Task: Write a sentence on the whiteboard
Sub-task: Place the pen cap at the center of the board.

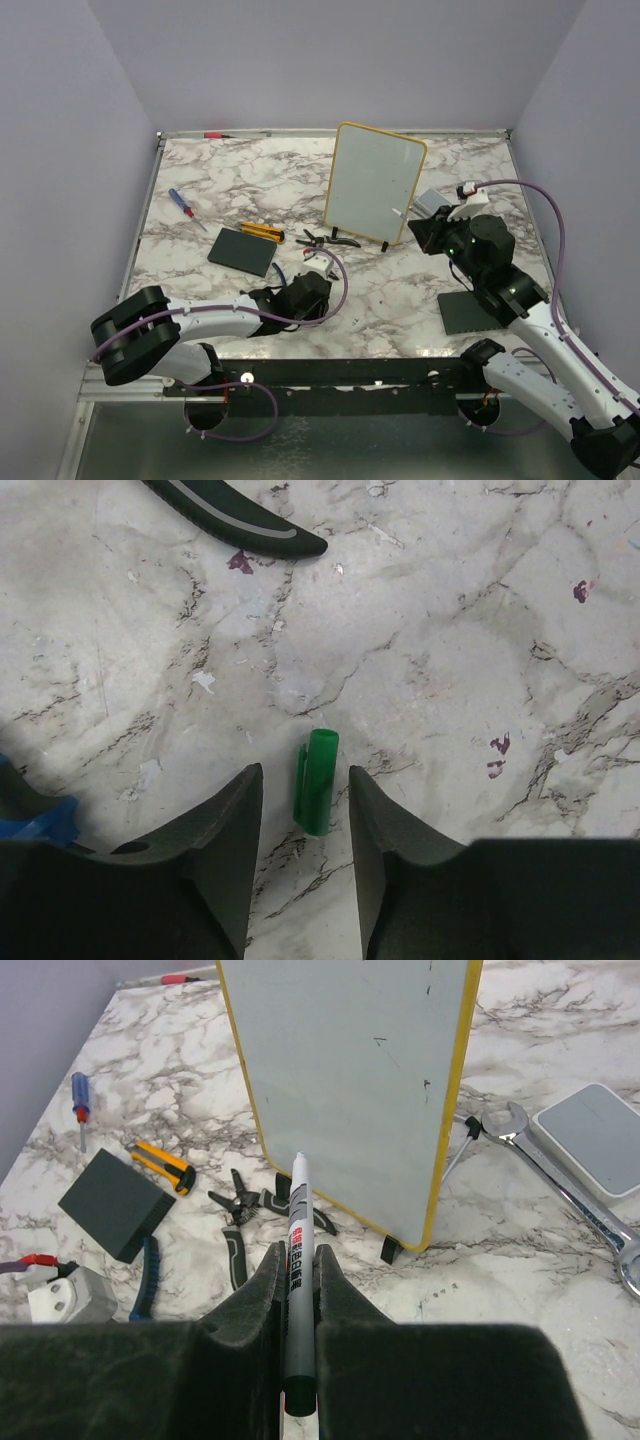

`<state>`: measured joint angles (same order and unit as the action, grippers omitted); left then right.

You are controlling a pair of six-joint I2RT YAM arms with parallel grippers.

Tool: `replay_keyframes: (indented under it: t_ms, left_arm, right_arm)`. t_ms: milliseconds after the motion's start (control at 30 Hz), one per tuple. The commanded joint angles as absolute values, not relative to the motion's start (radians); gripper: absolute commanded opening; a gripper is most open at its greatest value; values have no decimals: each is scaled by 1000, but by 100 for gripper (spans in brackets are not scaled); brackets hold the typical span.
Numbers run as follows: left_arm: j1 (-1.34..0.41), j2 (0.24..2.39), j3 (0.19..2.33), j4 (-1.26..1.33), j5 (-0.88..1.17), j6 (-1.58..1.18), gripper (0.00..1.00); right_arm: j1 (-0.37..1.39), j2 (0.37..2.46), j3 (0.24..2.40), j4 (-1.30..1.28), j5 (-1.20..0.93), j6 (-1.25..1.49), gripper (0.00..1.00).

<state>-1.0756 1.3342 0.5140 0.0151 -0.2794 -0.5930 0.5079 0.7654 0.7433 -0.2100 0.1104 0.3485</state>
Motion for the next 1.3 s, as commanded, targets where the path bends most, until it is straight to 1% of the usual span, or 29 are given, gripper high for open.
replay_keyframes:
  t_ms: [0, 100, 300, 433, 567, 633, 667, 700, 800, 967, 1167, 1267]
  left_arm:
    - [-1081, 1306, 520, 47, -322, -599, 44]
    - [-1081, 1285, 528, 45, -324, -592, 48]
    - [-1076, 1218, 586, -23, -342, -551, 60]
    - [-1039, 1165, 644, -80, -304, -503, 67]
    - [-939, 1152, 729, -154, -204, -442, 71]
    - [-840, 1152, 766, -177, -114, -410, 72]
    - [-800, 1151, 782, -179, -71, -393, 74]
    - [-761, 1152, 799, -180, -34, -376, 79]
    - [-673, 1174, 881, -203, 54, -317, 84]
    - [-578, 1244, 1029, -195, 113, -262, 85]
    - [-474, 1349, 1173, -74, 318, -255, 85]
    - [-430, 1417, 1211, 9, 428, -255, 85]
  right_arm:
    - [503, 754, 735, -194, 133, 357, 1]
    - [502, 746, 737, -199, 135, 356, 1]
    - [503, 731, 736, -210, 137, 356, 1]
    - [502, 722, 730, -216, 133, 357, 1]
    - [503, 715, 727, -219, 125, 361, 0]
    - [503, 705, 729, -222, 120, 364, 1]
    - [502, 697, 729, -225, 116, 368, 1]
    - [502, 688, 727, -225, 108, 370, 1]
    - [503, 663, 735, -243, 92, 386, 1]
    - [502, 655, 786, -317, 75, 393, 1]
    - [503, 682, 836, -307, 60, 382, 1]
    - [503, 717, 839, -248, 60, 376, 1]
